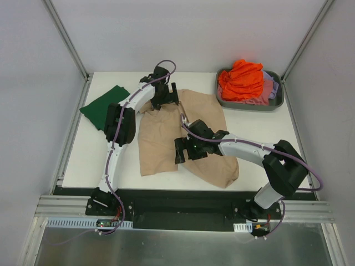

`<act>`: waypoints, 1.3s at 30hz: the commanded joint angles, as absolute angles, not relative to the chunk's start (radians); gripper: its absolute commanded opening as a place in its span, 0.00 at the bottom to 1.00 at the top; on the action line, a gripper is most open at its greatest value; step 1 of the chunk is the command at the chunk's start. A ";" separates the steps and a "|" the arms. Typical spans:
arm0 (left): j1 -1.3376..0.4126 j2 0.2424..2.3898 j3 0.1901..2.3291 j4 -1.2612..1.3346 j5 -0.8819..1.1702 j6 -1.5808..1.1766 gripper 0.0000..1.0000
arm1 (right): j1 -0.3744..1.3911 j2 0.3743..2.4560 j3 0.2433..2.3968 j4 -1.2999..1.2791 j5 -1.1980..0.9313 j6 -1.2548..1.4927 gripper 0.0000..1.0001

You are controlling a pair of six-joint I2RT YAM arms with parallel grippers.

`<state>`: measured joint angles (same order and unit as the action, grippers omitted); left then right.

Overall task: Fold and stack the t-shirts
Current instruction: Flatten out the tshirt

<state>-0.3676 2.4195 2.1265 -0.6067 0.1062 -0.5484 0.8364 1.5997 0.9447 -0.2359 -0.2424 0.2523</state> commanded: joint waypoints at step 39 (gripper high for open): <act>-0.531 1.520 0.805 -0.455 -0.090 -0.756 0.99 | 0.506 1.358 0.643 -0.503 0.210 0.344 0.98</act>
<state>-0.5419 1.5063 0.8200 -0.3836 0.0650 -0.7097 0.5606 1.3388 0.6685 -0.4896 0.1791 0.3340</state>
